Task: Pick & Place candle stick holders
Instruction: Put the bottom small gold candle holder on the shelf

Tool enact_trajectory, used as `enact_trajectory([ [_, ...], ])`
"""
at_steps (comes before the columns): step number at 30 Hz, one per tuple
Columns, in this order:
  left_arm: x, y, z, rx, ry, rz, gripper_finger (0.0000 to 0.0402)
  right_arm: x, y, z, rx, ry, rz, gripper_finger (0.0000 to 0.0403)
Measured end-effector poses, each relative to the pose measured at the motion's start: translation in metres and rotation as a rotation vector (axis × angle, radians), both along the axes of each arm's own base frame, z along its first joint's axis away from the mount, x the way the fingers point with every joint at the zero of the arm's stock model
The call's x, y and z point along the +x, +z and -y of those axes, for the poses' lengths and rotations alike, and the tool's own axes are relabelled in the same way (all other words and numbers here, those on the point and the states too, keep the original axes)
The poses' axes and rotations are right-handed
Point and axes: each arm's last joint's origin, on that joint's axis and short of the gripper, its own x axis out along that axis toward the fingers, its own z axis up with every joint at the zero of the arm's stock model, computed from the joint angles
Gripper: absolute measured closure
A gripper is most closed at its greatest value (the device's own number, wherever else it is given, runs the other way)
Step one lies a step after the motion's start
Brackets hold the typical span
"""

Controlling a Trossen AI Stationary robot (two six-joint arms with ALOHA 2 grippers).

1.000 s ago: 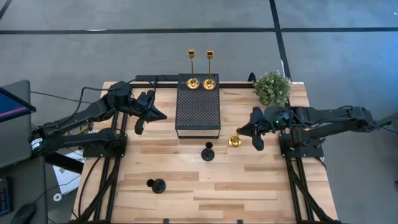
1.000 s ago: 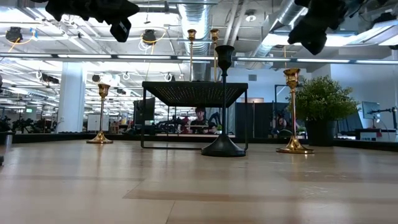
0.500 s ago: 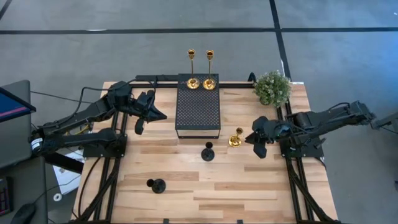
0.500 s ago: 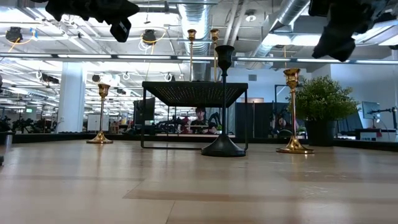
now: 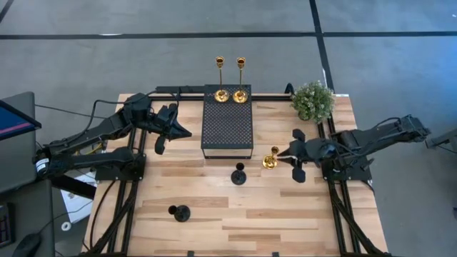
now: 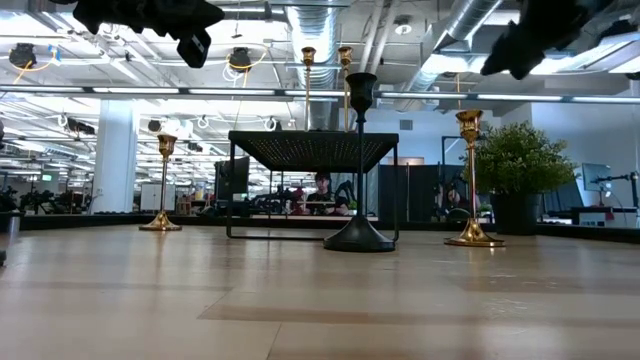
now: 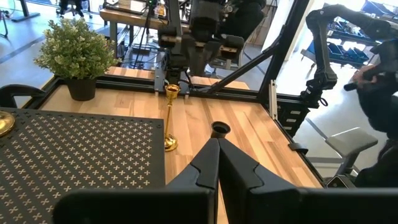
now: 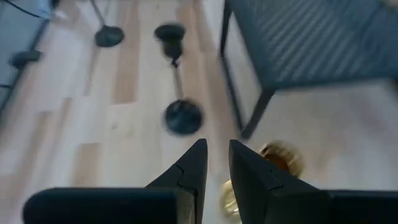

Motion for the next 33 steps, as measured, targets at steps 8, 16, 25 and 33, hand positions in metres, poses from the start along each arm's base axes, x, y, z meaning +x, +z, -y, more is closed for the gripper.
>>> enact_trajectory([
  [8, 0.000, 0.000, 0.000, 0.001, 0.000, 0.000, 0.0396, -0.012, -0.003, 0.005, -0.109, 0.008, 0.028, 0.0345],
  [16, 0.003, -0.002, -0.002, 0.041, -0.003, -0.003, 0.0396, -0.028, -0.032, 0.011, -0.050, -0.023, 0.158, 0.0345],
  [25, 0.008, -0.005, -0.005, 0.027, -0.003, -0.029, 0.0396, -0.038, -0.066, 0.010, 0.084, -0.057, 0.244, 0.0345],
  [33, 0.009, -0.006, -0.005, 0.026, -0.004, -0.031, 0.0396, -0.039, -0.100, 0.011, 0.162, -0.115, 0.223, 0.0345],
])
